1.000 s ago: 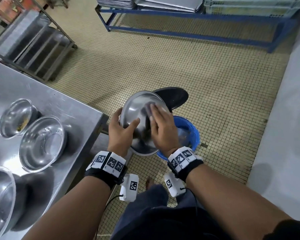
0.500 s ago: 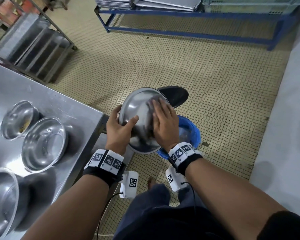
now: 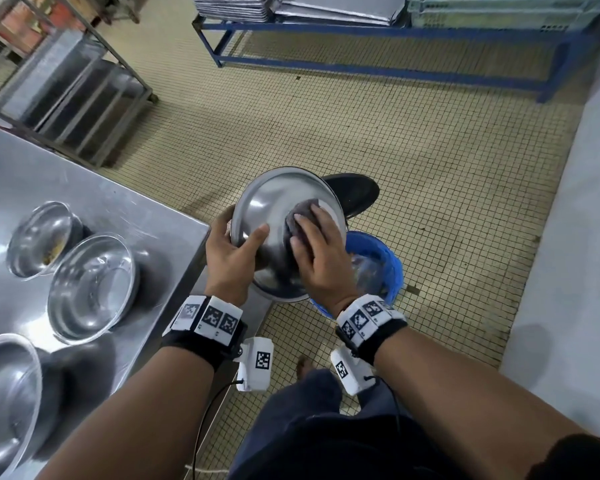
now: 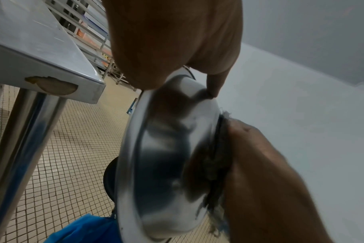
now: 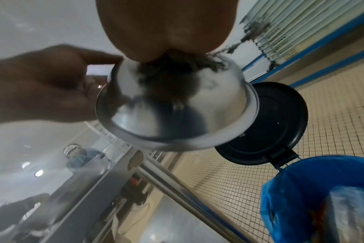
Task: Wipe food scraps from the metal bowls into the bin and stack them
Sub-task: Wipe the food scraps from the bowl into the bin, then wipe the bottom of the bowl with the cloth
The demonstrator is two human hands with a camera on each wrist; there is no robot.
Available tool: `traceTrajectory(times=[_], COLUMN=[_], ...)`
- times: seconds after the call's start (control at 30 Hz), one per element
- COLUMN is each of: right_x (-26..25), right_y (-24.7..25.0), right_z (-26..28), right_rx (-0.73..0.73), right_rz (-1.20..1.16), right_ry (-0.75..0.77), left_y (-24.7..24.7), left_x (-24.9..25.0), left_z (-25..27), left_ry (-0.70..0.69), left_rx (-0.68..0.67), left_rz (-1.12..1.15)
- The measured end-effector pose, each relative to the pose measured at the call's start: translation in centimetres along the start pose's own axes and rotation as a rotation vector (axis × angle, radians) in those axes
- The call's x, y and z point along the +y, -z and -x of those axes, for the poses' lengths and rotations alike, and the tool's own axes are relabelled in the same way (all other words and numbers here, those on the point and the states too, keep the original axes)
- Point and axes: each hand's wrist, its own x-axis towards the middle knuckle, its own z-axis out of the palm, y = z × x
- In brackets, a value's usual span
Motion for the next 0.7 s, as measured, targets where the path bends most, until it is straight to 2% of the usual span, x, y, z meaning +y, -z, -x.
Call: traceTrajectory(times=[0.07,0.13,0.3,0.33,0.37,0.43,0.5,0.57,0.63,0.7], right_x=[0.1,1.0,4.1,4.2,3.8,2.0,0.0,-0.6,0.8,2.5], right_y=[-0.5,-0.4,0.9,1.3,1.5,1.2,0.1,-1.1,-1.4,-0.9], right_z=[0.1,-0.8,-4.1,-4.4,-4.5,-4.0,-2.7,-1.4,-1.5,-2.5], right_rx=[-0.048,-0.021,0.063,0.11,0.168,0.217,0.117,-0.019,-0.013,0.035], right_rz=[0.035,0.053,-0.117,-0.107,-0.102,-0.121,-0.082,0.021,0.067,0.023], right_ry=[-0.01,-0.065,-0.502,-0.541,-0.522,-0.331,-0.051,0.117,0.101,-0.113], left_y=[-0.1,0.1,0.8,0.9,0.8,0.5,-0.1,-0.5,-0.5,-0.2], left_x=[0.1,0.0,-0.3,-0.4,-0.4,-0.4,-0.1,0.1,0.1,0.0], left_z=[0.1,0.2,0.8,0.8,0.8,0.6,0.6,0.6,0.8,1.0], left_ry=[0.001,0.004,0.012,0.014,0.015,0.008,-0.023,-0.046,-0.035,-0.03], left_rx=[-0.014,-0.035,-0.017,-0.015,-0.014,-0.005,-0.007,-0.022,-0.032,-0.025], left_rz=[0.016,0.019,-0.01,-0.01,-0.01,-0.017,-0.039,-0.065,-0.067,-0.062])
